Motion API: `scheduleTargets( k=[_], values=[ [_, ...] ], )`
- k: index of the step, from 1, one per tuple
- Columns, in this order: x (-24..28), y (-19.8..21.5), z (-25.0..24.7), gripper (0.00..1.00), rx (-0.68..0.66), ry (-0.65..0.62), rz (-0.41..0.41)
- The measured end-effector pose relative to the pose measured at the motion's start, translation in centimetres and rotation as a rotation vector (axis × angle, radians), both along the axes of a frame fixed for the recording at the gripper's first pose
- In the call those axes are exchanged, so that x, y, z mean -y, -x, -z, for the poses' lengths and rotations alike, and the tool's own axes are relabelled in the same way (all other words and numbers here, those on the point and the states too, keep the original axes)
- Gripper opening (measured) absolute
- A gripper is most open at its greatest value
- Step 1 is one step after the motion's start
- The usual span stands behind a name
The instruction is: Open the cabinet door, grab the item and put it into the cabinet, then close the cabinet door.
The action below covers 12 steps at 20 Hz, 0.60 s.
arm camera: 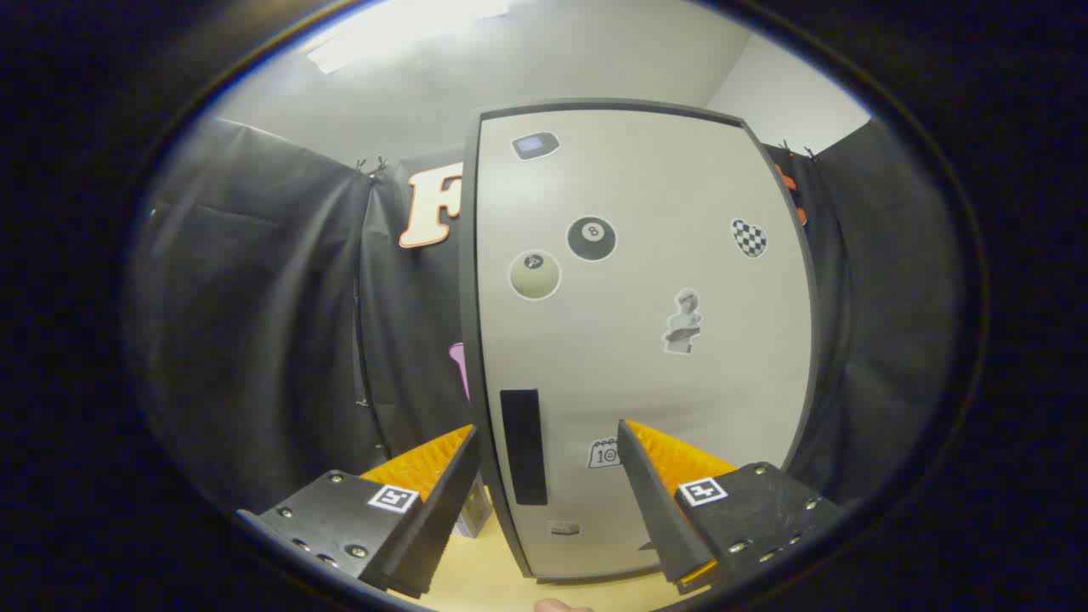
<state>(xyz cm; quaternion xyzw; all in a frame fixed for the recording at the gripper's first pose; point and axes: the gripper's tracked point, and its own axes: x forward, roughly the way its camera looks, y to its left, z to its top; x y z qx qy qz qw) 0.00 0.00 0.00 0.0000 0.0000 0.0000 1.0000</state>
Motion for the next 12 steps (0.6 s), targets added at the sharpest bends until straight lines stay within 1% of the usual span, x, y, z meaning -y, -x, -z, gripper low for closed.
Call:
scheduleTargets(
  k=[4,12],
  values=[
    [-0.6,-0.7,1.0,0.95,-0.031,-0.002,-0.014],
    [-1.2,-1.8,1.7,0.95,-0.042,0.012,-0.014]
  ],
)
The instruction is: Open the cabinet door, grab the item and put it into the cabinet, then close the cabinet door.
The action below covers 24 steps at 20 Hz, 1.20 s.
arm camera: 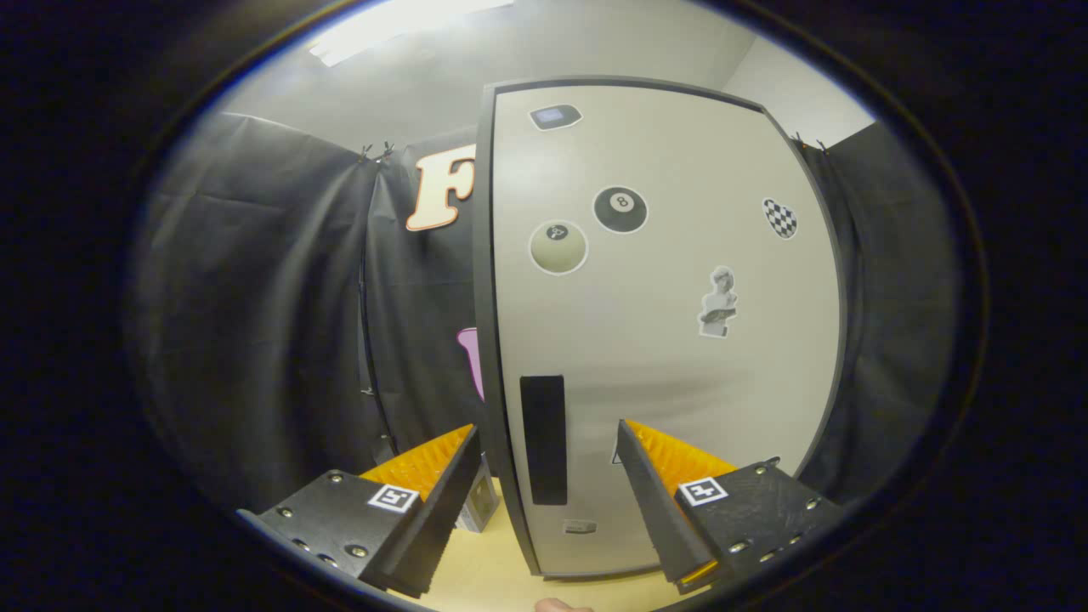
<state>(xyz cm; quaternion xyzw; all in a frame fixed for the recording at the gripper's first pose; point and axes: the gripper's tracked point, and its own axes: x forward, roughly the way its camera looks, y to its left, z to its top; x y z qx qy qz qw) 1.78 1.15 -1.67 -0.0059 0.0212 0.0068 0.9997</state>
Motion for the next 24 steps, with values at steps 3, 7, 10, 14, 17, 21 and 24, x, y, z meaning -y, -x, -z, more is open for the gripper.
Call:
scheduleTargets(
  k=[3,7,10,14,17,21,24],
  values=[
    [-0.1,-0.3,0.1,0.95,0.002,0.007,0.0],
    [-0.4,-0.3,0.6,0.95,-0.002,0.023,-0.011],
    [-0.7,-0.4,0.8,0.95,-0.002,0.032,-0.016],
    [-1.1,-1.0,1.3,0.96,-0.013,0.027,-0.023],
    [-1.4,-1.5,1.8,0.96,-0.019,0.043,-0.02],
    [-0.8,-2.5,2.6,0.96,-0.024,0.077,0.02],
    [-0.7,-3.4,3.1,0.96,-0.026,0.077,0.036]
  ],
)
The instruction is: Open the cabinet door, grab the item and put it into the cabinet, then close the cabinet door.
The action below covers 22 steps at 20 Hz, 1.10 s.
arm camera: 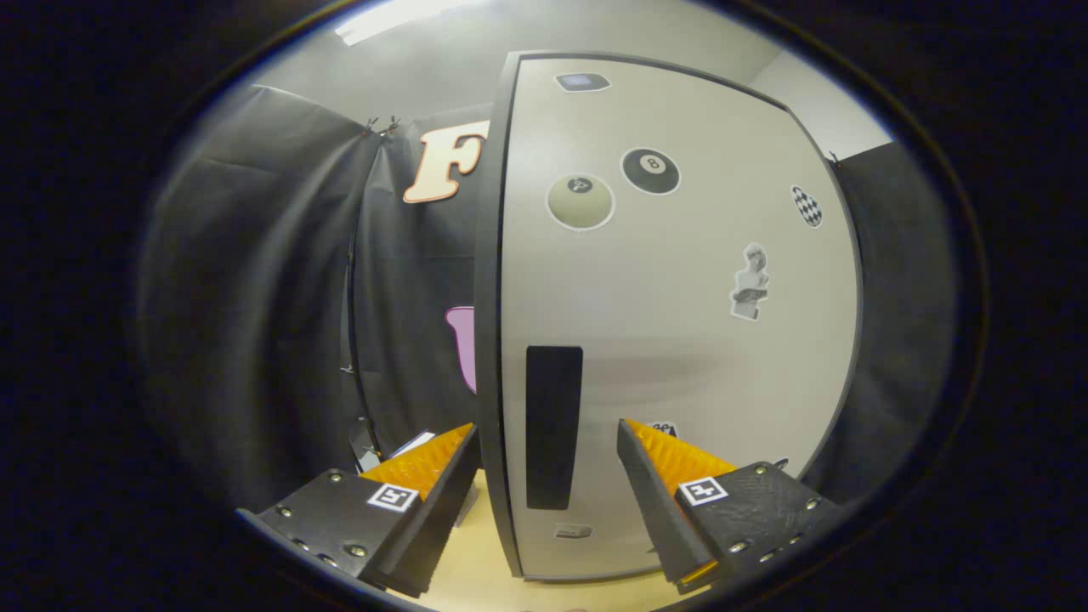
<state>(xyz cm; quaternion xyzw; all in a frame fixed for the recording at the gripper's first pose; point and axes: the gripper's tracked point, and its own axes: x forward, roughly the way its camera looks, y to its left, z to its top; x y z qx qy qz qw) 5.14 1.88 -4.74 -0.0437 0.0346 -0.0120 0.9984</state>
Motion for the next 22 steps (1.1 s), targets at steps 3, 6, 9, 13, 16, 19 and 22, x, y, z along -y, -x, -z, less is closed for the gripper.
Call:
scheduleTargets(
  k=[3,6,9,13,16,19,22],
  values=[
    [0.1,-0.7,0.3,0.89,-0.001,0.006,0.014],
    [-0.1,-1.5,0.7,0.76,-0.006,0.006,0.015],
    [0.5,-2.4,1.1,0.64,-0.017,0.003,0.038],
    [0.9,-2.8,1.0,0.47,0.011,0.015,0.063],
    [0.9,-2.5,1.1,0.47,0.022,0.029,0.065],
    [0.8,-2.5,1.1,0.39,0.03,0.032,0.079],
    [0.7,-2.7,1.3,0.24,0.024,0.032,0.079]
  ],
)
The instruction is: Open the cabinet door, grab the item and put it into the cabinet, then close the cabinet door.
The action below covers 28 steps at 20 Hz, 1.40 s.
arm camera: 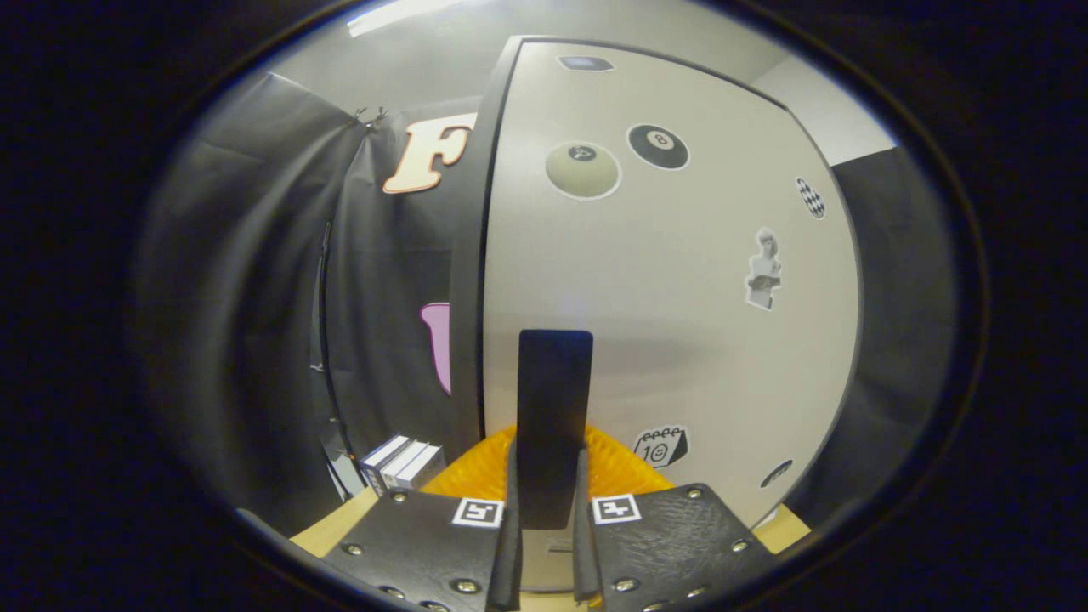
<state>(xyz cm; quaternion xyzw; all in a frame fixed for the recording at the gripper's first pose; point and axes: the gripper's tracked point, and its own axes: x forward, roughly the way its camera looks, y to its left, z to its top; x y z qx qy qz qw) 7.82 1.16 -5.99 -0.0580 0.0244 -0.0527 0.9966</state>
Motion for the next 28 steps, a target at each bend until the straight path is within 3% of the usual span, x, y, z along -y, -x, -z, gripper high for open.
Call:
scheduleTargets(
  k=[11,28],
  values=[
    [0.3,1.2,0.0,0.24,0.006,0.003,0.045],
    [3.9,13.0,-1.1,0.23,-0.01,-0.007,0.154]
  ],
)
